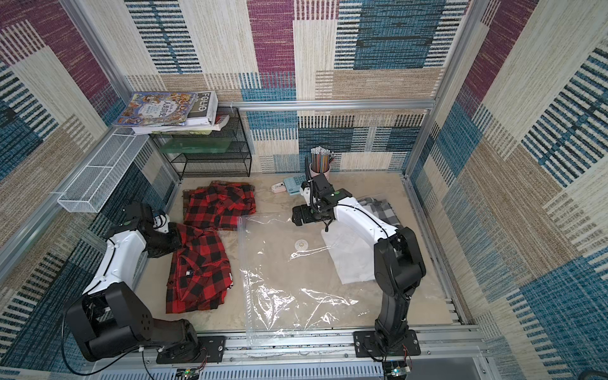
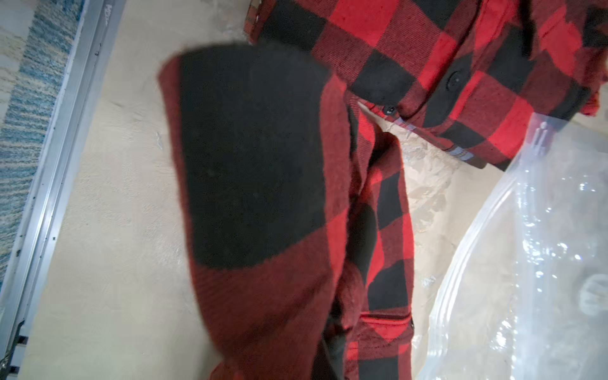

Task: Take the shirt out of the vacuum bag
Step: Pick up the shirt from the center of the board.

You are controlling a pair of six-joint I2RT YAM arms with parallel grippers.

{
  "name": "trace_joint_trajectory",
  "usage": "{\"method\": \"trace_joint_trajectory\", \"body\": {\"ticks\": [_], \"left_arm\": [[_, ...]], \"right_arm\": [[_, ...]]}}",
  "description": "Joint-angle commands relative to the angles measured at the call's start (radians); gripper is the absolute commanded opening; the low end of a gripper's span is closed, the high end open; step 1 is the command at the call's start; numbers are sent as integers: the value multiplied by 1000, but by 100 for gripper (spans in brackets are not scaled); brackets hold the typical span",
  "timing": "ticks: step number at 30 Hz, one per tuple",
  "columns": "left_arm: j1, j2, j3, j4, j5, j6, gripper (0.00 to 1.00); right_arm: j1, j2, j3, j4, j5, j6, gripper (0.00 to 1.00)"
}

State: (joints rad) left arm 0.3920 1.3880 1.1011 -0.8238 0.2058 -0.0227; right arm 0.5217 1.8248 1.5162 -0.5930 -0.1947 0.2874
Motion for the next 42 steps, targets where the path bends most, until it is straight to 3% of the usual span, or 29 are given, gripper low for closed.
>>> {"method": "trace_joint_trajectory", "body": {"ticks": [1,11,18,24,29,34,37,42], "left_arm": [[-16,6,18,58,41,36,1],[-42,56,118,123,192,126,1],[-125,150,239,91,242,243,1],[-132,44,137,180,346,282,2],[-139,70,223,90,532,297,2],[-145,0,175,90,637,294,2],[-145,15,167,113,644,293,1],[-160,182,282,54,610,325,1]], "right_arm": [[1,2,6,-18,-1,-17,97],[-2,10,11,-19,-2,-28,97],[-2,36,37,-35,-5,-34,97],[-6,49,49,-38,-6,-37,97],[-6,67,67,-59,1,-44,97],[-6,66,67,-53,-3,-41,97],[-6,77,76,-54,-9,-40,97],[-6,79,79,-57,-10,-40,97]]}}
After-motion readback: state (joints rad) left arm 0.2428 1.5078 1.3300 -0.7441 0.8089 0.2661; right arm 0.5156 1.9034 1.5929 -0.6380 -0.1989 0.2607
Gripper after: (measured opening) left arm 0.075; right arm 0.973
